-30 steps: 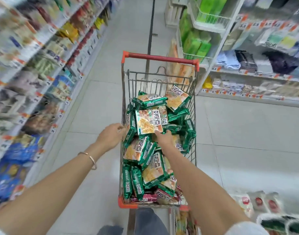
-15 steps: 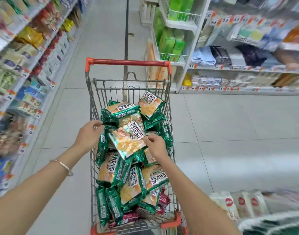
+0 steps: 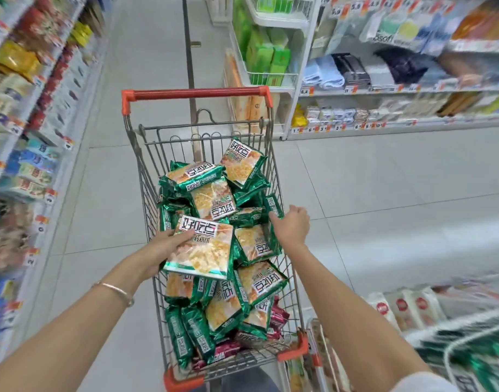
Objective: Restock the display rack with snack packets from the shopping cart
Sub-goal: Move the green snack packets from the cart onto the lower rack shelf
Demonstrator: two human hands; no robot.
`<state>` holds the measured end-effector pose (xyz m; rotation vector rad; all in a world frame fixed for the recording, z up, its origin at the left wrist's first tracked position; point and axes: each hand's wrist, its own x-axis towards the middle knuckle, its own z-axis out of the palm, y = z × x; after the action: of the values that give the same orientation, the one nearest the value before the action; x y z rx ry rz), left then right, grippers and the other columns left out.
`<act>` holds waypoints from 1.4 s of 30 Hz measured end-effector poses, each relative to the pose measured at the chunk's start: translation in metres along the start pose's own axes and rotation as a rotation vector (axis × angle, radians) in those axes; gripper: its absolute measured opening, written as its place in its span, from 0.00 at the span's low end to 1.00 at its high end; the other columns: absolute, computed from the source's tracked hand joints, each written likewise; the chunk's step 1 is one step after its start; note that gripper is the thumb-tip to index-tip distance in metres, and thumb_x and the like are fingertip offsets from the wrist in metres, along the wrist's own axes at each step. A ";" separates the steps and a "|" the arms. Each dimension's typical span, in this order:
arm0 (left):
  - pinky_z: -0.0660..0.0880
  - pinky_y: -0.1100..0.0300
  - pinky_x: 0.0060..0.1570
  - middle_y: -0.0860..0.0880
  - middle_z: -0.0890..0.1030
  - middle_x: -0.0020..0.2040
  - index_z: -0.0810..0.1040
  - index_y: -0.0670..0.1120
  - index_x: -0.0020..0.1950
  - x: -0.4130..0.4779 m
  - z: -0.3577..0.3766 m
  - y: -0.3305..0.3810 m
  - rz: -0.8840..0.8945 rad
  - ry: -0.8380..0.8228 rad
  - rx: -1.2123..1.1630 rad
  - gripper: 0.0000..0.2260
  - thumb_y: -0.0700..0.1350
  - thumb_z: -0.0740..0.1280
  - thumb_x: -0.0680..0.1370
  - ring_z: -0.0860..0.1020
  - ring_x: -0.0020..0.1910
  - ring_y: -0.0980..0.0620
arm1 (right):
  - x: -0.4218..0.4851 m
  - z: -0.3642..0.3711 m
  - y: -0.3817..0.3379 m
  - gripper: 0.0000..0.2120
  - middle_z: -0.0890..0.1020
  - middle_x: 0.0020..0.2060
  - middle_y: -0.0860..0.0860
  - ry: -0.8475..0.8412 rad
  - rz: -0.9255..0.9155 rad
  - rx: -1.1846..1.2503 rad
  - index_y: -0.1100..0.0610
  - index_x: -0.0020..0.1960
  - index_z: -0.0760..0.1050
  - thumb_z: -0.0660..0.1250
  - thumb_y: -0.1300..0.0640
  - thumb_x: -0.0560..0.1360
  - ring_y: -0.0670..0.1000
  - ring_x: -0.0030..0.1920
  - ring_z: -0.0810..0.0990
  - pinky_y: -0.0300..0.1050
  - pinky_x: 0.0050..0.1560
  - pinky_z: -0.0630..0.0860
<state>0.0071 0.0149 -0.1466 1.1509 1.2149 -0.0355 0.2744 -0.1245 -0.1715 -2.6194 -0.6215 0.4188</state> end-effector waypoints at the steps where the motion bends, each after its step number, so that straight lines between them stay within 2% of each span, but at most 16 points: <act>1: 0.78 0.44 0.57 0.42 0.86 0.53 0.71 0.41 0.71 -0.003 -0.002 -0.001 -0.008 0.007 -0.008 0.48 0.63 0.82 0.58 0.83 0.52 0.40 | 0.006 0.003 0.004 0.27 0.77 0.60 0.58 -0.026 0.030 -0.114 0.62 0.61 0.76 0.65 0.39 0.78 0.58 0.62 0.73 0.53 0.65 0.70; 4: 0.70 0.37 0.67 0.43 0.82 0.62 0.72 0.45 0.71 0.006 -0.010 -0.012 -0.026 0.020 -0.029 0.50 0.66 0.82 0.56 0.79 0.61 0.39 | 0.012 0.013 0.007 0.24 0.79 0.53 0.57 -0.016 0.010 -0.257 0.61 0.48 0.78 0.62 0.38 0.79 0.58 0.58 0.74 0.53 0.60 0.70; 7: 0.67 0.34 0.69 0.46 0.80 0.66 0.70 0.51 0.72 0.038 -0.023 -0.038 -0.028 0.028 -0.044 0.51 0.70 0.81 0.55 0.77 0.65 0.38 | 0.006 0.021 0.008 0.19 0.80 0.47 0.53 0.075 -0.058 -0.285 0.60 0.46 0.79 0.65 0.43 0.79 0.56 0.53 0.76 0.52 0.57 0.72; 10: 0.67 0.34 0.68 0.47 0.76 0.71 0.68 0.54 0.74 0.054 -0.031 -0.048 -0.035 0.028 -0.112 0.51 0.70 0.80 0.56 0.75 0.68 0.39 | -0.009 0.022 0.010 0.12 0.80 0.36 0.49 0.044 -0.036 -0.071 0.59 0.45 0.79 0.68 0.50 0.78 0.52 0.37 0.78 0.47 0.40 0.77; 12: 0.68 0.35 0.68 0.45 0.75 0.72 0.67 0.54 0.75 0.063 -0.037 -0.056 -0.022 0.000 -0.139 0.51 0.70 0.80 0.56 0.74 0.69 0.38 | -0.025 0.019 0.011 0.07 0.81 0.38 0.49 0.045 -0.037 0.090 0.58 0.50 0.81 0.68 0.54 0.78 0.50 0.35 0.77 0.43 0.34 0.72; 15: 0.75 0.37 0.63 0.42 0.78 0.68 0.63 0.46 0.76 0.038 -0.035 -0.042 -0.035 0.038 -0.153 0.53 0.64 0.82 0.59 0.78 0.65 0.38 | -0.058 0.006 0.013 0.11 0.83 0.54 0.49 0.124 -0.170 0.278 0.57 0.60 0.81 0.67 0.57 0.79 0.49 0.50 0.81 0.45 0.49 0.78; 18: 0.81 0.43 0.54 0.40 0.83 0.61 0.67 0.45 0.74 -0.001 -0.022 -0.014 -0.016 0.061 -0.150 0.51 0.64 0.81 0.58 0.83 0.56 0.39 | -0.086 -0.007 0.023 0.12 0.82 0.57 0.51 0.234 -0.429 0.376 0.59 0.60 0.81 0.69 0.63 0.77 0.46 0.58 0.77 0.42 0.63 0.74; 21: 0.79 0.43 0.57 0.41 0.83 0.61 0.72 0.48 0.71 -0.012 -0.016 -0.005 0.001 0.058 -0.163 0.38 0.68 0.73 0.68 0.82 0.58 0.40 | -0.096 -0.011 0.033 0.12 0.82 0.56 0.55 0.324 -0.683 0.333 0.63 0.57 0.81 0.72 0.70 0.74 0.49 0.59 0.78 0.31 0.67 0.68; 24: 0.68 0.37 0.69 0.41 0.75 0.71 0.69 0.52 0.74 -0.011 -0.010 -0.003 -0.010 0.061 -0.156 0.49 0.78 0.70 0.60 0.74 0.69 0.38 | -0.101 -0.010 0.030 0.12 0.81 0.56 0.57 0.329 -0.809 0.326 0.65 0.55 0.81 0.72 0.72 0.72 0.49 0.61 0.77 0.31 0.70 0.65; 29: 0.66 0.35 0.70 0.44 0.70 0.75 0.63 0.53 0.78 0.005 -0.010 -0.009 -0.033 0.036 -0.187 0.58 0.84 0.63 0.55 0.68 0.74 0.37 | -0.113 -0.009 0.019 0.10 0.81 0.55 0.59 0.334 -0.889 0.383 0.66 0.55 0.80 0.70 0.72 0.73 0.51 0.61 0.77 0.38 0.71 0.68; 31: 0.71 0.38 0.67 0.41 0.75 0.71 0.65 0.49 0.76 -0.008 -0.003 -0.002 -0.036 0.018 -0.194 0.60 0.85 0.63 0.54 0.75 0.68 0.37 | -0.120 -0.011 0.016 0.09 0.80 0.55 0.60 0.332 -0.954 0.378 0.67 0.55 0.80 0.67 0.69 0.76 0.54 0.61 0.78 0.37 0.71 0.67; 33: 0.77 0.45 0.58 0.39 0.83 0.60 0.73 0.43 0.68 -0.027 0.010 0.011 -0.035 -0.043 -0.172 0.53 0.82 0.63 0.59 0.82 0.57 0.40 | -0.127 -0.013 0.012 0.08 0.80 0.55 0.61 0.320 -1.047 0.336 0.67 0.54 0.79 0.65 0.67 0.77 0.56 0.59 0.79 0.35 0.71 0.66; 36: 0.78 0.52 0.46 0.40 0.86 0.50 0.77 0.42 0.62 -0.038 0.023 0.017 0.029 -0.148 -0.178 0.30 0.64 0.69 0.71 0.86 0.43 0.44 | -0.139 -0.021 0.013 0.07 0.79 0.54 0.62 0.262 -1.156 0.288 0.67 0.51 0.79 0.64 0.65 0.77 0.58 0.57 0.80 0.35 0.71 0.66; 38: 0.79 0.53 0.44 0.41 0.86 0.49 0.74 0.41 0.67 -0.046 0.028 0.019 0.039 -0.200 -0.160 0.33 0.55 0.75 0.67 0.85 0.42 0.45 | -0.151 -0.027 0.017 0.08 0.76 0.60 0.59 0.160 -1.092 0.285 0.64 0.50 0.77 0.67 0.60 0.75 0.56 0.62 0.77 0.39 0.67 0.72; 39: 0.79 0.53 0.43 0.41 0.85 0.51 0.72 0.41 0.69 -0.045 0.028 0.017 0.055 -0.211 -0.147 0.37 0.54 0.77 0.64 0.85 0.44 0.44 | -0.159 -0.033 0.016 0.11 0.72 0.64 0.57 0.080 -0.969 0.322 0.62 0.51 0.76 0.68 0.54 0.74 0.52 0.67 0.72 0.40 0.67 0.71; 42: 0.80 0.51 0.51 0.40 0.80 0.63 0.64 0.45 0.76 -0.044 0.029 0.015 0.092 -0.219 -0.082 0.55 0.56 0.85 0.55 0.82 0.57 0.41 | -0.179 -0.052 0.002 0.33 0.58 0.76 0.47 -0.140 -0.344 0.568 0.54 0.71 0.65 0.70 0.39 0.73 0.44 0.72 0.61 0.43 0.71 0.60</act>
<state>0.0178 -0.0220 -0.1069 1.0997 0.9606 -0.0412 0.1415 -0.2293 -0.0928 -1.9166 -0.8376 0.5733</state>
